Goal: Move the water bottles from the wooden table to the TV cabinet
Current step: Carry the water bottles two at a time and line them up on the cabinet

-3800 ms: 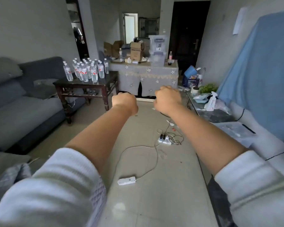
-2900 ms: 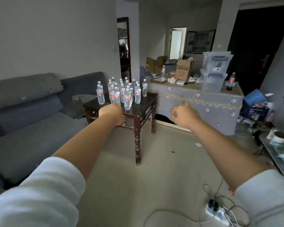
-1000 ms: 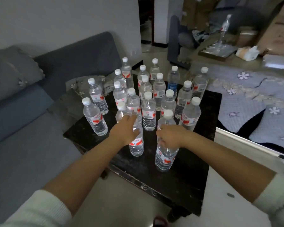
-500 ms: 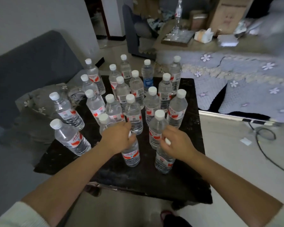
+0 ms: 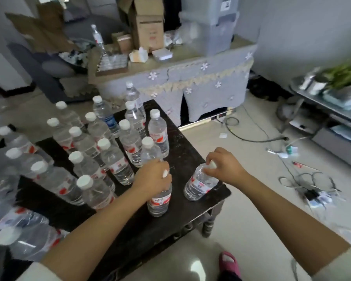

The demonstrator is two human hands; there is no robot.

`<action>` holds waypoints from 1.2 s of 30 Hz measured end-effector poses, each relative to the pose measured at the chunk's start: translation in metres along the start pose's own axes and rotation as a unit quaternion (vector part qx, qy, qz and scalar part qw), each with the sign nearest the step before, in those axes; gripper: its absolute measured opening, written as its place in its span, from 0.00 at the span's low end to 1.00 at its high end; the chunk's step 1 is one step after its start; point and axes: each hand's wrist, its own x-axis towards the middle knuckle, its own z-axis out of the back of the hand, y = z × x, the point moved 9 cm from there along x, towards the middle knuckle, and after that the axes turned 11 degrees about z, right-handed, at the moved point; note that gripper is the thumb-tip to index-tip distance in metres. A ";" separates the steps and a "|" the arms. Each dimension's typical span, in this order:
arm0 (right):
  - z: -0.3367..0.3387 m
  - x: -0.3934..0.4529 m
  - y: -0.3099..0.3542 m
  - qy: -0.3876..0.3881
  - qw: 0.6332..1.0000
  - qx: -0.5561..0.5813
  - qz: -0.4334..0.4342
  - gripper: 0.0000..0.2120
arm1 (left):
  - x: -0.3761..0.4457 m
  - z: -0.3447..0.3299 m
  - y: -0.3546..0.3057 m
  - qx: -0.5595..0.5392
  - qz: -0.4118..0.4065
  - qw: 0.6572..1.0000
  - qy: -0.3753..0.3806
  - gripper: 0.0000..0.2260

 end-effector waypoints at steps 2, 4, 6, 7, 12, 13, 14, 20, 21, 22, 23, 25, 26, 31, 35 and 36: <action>0.015 -0.025 -0.020 -0.020 0.998 -0.015 -0.052 0.14 | 0.003 -0.005 -0.033 0.016 -0.055 0.998 0.016 0.10; 0.029 -0.048 -0.041 -0.023 0.995 -0.028 -0.098 0.13 | 0.002 -0.007 -0.066 0.022 -0.100 0.994 0.031 0.10; 0.045 -0.075 -0.065 -0.024 0.988 -0.040 -0.150 0.13 | 0.000 -0.009 -0.104 0.028 -0.139 0.989 0.031 0.10; 0.055 -0.091 -0.078 -0.024 0.983 -0.045 -0.178 0.13 | 0.000 -0.012 -0.126 0.026 -0.156 0.987 0.030 0.10; 0.095 -0.187 -0.150 -0.001 0.950 -0.048 -0.308 0.14 | -0.011 -0.038 -0.244 0.033 -0.232 0.971 0.040 0.11; 0.102 -0.207 -0.164 0.010 0.945 -0.050 -0.324 0.14 | -0.016 -0.046 -0.270 0.040 -0.247 0.967 0.048 0.11; 0.109 -0.227 -0.178 0.019 0.940 -0.049 -0.338 0.15 | -0.020 -0.053 -0.297 0.046 -0.264 0.962 0.056 0.11; 0.154 -0.333 -0.255 0.050 0.911 -0.018 -0.408 0.18 | -0.054 -0.111 -0.437 0.083 -0.335 0.931 0.120 0.14; 0.164 -0.347 -0.266 0.046 0.908 -0.015 -0.416 0.18 | -0.060 -0.120 -0.458 0.085 -0.344 0.927 0.128 0.14; 0.175 -0.364 -0.279 0.037 0.904 -0.011 -0.425 0.18 | -0.066 -0.129 -0.484 0.084 -0.355 0.921 0.135 0.15; 0.186 -0.382 -0.292 0.027 0.900 -0.006 -0.435 0.18 | -0.073 -0.136 -0.511 0.083 -0.366 0.916 0.140 0.15; 0.207 -0.419 -0.317 0.002 0.888 0.005 -0.460 0.18 | -0.087 -0.151 -0.565 0.085 -0.385 0.906 0.152 0.15; 0.218 -0.438 -0.331 -0.018 0.881 0.011 -0.473 0.18 | -0.094 -0.159 -0.593 0.085 -0.394 0.902 0.156 0.14; 0.261 -0.508 -0.396 -0.117 0.838 0.032 -0.531 0.20 | -0.126 -0.190 -0.710 0.088 -0.445 0.877 0.156 0.12; 0.293 -0.557 -0.450 -0.181 0.806 0.042 -0.563 0.21 | -0.147 -0.211 -0.791 0.101 -0.482 0.856 0.158 0.12; 0.301 -0.569 -0.462 -0.195 0.798 0.053 -0.568 0.20 | -0.151 -0.216 -0.811 0.104 -0.489 0.851 0.160 0.12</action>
